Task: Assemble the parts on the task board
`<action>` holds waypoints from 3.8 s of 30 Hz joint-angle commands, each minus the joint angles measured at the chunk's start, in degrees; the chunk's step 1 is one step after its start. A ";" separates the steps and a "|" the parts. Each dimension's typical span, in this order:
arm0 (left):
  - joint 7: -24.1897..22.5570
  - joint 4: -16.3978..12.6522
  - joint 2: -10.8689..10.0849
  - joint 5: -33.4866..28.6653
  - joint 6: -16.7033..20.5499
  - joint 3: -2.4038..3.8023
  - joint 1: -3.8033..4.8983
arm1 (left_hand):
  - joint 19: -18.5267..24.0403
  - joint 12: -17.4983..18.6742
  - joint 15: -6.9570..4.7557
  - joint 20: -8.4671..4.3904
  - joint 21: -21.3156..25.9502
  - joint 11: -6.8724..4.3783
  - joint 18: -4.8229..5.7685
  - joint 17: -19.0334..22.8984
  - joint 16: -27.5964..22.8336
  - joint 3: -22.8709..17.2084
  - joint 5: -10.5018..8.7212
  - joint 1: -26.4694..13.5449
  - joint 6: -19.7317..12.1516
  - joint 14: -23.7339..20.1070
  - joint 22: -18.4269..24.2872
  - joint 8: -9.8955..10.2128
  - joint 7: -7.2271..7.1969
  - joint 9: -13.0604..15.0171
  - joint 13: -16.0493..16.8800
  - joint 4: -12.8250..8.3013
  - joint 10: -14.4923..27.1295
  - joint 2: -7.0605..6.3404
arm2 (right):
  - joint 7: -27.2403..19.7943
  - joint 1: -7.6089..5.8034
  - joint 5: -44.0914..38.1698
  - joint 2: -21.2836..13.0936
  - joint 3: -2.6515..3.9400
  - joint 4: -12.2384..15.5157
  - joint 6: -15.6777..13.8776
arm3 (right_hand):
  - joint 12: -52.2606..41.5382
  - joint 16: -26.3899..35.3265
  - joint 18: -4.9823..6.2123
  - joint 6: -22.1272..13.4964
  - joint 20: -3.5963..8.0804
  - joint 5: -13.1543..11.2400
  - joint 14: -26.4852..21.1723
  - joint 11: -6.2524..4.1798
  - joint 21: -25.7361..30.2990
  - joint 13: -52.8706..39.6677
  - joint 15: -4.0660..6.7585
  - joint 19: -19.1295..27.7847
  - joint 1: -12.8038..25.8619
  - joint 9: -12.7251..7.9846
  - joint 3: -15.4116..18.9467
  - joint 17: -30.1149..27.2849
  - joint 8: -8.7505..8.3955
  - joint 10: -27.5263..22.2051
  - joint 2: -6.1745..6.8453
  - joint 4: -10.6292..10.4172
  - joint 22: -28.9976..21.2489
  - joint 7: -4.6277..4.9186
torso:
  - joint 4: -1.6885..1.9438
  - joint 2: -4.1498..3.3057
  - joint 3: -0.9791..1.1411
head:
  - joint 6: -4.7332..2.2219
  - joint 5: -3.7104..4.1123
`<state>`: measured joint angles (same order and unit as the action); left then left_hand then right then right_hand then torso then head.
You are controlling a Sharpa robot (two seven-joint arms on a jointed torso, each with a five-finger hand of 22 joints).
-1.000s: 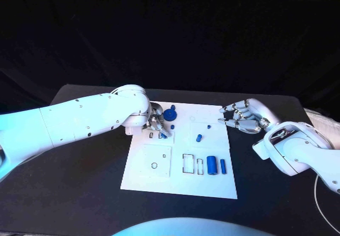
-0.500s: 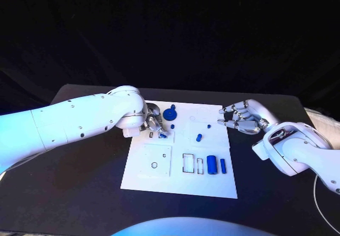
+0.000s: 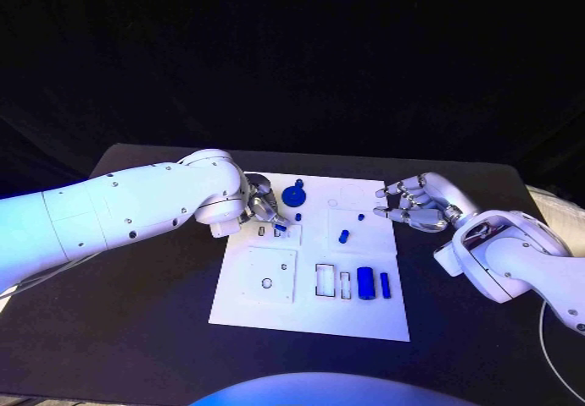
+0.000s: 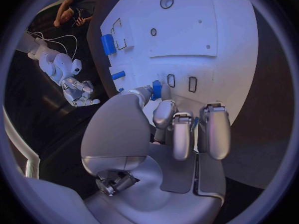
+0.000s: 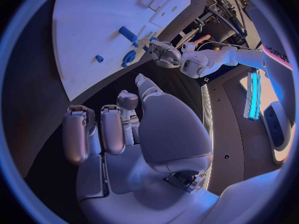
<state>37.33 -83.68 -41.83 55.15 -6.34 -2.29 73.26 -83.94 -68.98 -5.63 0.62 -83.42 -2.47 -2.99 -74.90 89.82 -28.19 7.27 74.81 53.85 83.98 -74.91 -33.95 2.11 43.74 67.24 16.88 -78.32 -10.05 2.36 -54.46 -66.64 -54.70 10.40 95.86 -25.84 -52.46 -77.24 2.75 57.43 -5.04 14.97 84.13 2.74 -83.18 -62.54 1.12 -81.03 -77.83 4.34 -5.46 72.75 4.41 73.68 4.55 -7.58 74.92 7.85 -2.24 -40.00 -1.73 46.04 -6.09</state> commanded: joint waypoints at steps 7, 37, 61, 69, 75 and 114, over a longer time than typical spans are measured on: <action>-0.75 0.42 0.75 7.07 -0.20 -0.07 -0.72 | -0.97 -0.46 0.09 0.31 -0.29 -0.05 0.67 -15.10 0.18 -9.81 0.22 -0.82 0.93 6.02 -5.94 -0.11 -0.68 0.20 0.29 -9.34 -0.52 -0.09 | -0.98 0.22 0.20 -0.03 0.01 0.08 1.04 | 0.24 0.34 0.60 0.39 0.19 0.11 2.24 -0.02 0.39 0.09 0.36 0.29 0.38 0.03 0.37 -0.16 0.13 -0.21 -0.02 -0.12 1.19 -0.02 | 0.02 0.01 0.10 | 0.04 -0.28; 0.78 0.80 0.97 10.65 -7.34 -0.09 -1.44 | -0.86 -0.28 0.10 0.31 -0.14 -0.02 0.62 -15.10 0.18 -10.10 0.15 -1.26 0.95 6.02 -5.74 -0.11 -0.66 0.33 0.07 -9.39 -0.44 -0.05 | -0.94 0.26 0.24 -0.10 0.01 0.46 1.07 | 0.38 0.37 0.62 0.38 0.20 0.05 2.24 -0.01 0.46 0.21 0.36 0.36 0.36 0.02 0.38 -0.18 0.12 -0.31 -0.04 -0.13 1.07 -0.02 | 0.04 0.00 0.03 | 0.70 -0.52; 1.02 1.92 2.17 10.59 -9.57 -0.07 -1.43 | -1.03 -1.06 -0.20 0.10 -0.18 -0.47 0.67 -15.10 0.18 -5.51 -0.30 -9.64 2.43 6.02 -6.10 -1.09 -1.35 1.98 0.72 -6.90 -0.98 0.65 | -0.95 0.29 0.24 -0.21 0.01 0.70 1.04 | 0.39 0.41 0.62 0.45 0.20 0.00 2.24 -0.02 0.48 0.24 0.36 0.36 0.38 0.03 0.38 -0.21 0.15 -0.35 -0.10 -0.17 1.06 -0.02 | -0.07 -0.04 0.12 | 0.93 -0.70; 1.03 2.60 2.72 10.59 -10.44 -0.08 -1.42 | -1.15 -1.17 -0.37 -0.09 -0.22 -0.64 0.71 -15.10 0.18 -2.35 -0.28 -11.70 2.89 6.02 -6.30 -1.21 -1.55 2.45 0.76 -6.28 -1.07 1.10 | -1.01 0.29 0.24 -0.43 0.01 0.76 1.01 | 0.42 0.57 0.65 0.49 0.20 0.10 2.21 0.01 0.58 0.34 0.35 0.44 0.81 0.03 0.69 -0.36 0.14 -0.39 0.05 -0.46 0.91 -0.02 | -0.07 0.04 0.14 | 1.02 -0.64; 1.01 3.17 3.11 10.59 -10.62 -0.07 -1.42 | -1.42 -1.36 -0.44 -0.16 -0.46 -0.77 0.81 -15.10 0.18 -0.76 -0.23 -12.98 3.50 6.02 -6.72 -1.20 -1.72 2.58 0.93 -5.64 -1.39 1.78 | -1.00 0.29 0.24 -0.48 0.01 0.65 0.82 | 0.35 0.87 0.69 0.53 0.23 1.43 2.20 -0.03 0.74 0.54 0.37 0.49 1.85 0.02 1.65 -0.56 0.10 -0.37 0.37 -1.27 0.74 -0.10 | -0.05 0.00 0.15 | 1.09 -0.57; 0.86 4.78 3.89 10.59 -12.04 -0.05 -1.41 | -1.84 -1.06 -0.59 -0.34 -0.73 -0.97 0.97 -15.10 0.18 12.61 -0.38 -18.26 5.28 6.02 -7.55 -0.50 -2.01 3.14 0.72 -1.00 -1.95 2.23 | -0.16 0.28 0.49 -0.78 0.01 0.78 -0.40 | 0.71 1.86 0.91 0.50 0.27 3.93 2.08 -0.02 1.40 1.29 0.39 1.02 4.03 0.00 3.75 -1.47 0.01 -0.72 0.07 -3.74 -0.26 -0.15 | 0.06 0.04 0.06 | 1.36 -0.21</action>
<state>37.90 -78.84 -38.04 66.09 -15.85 -1.94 72.38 -83.93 -70.34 -5.82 0.62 -84.09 -3.39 -2.71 -74.93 89.82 -15.74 7.04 56.35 58.66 84.17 -74.91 -34.71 0.17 46.80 68.01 15.86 -80.06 -8.31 2.18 -54.22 -66.01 -55.50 10.39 96.57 -26.17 -51.87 -75.57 2.62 57.61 -4.83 18.62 84.13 2.74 -82.05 -61.30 1.12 -80.40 -74.55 4.34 -1.82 71.33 4.41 73.25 4.59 -11.23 74.71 7.66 -2.17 -39.95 -1.66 47.37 -6.29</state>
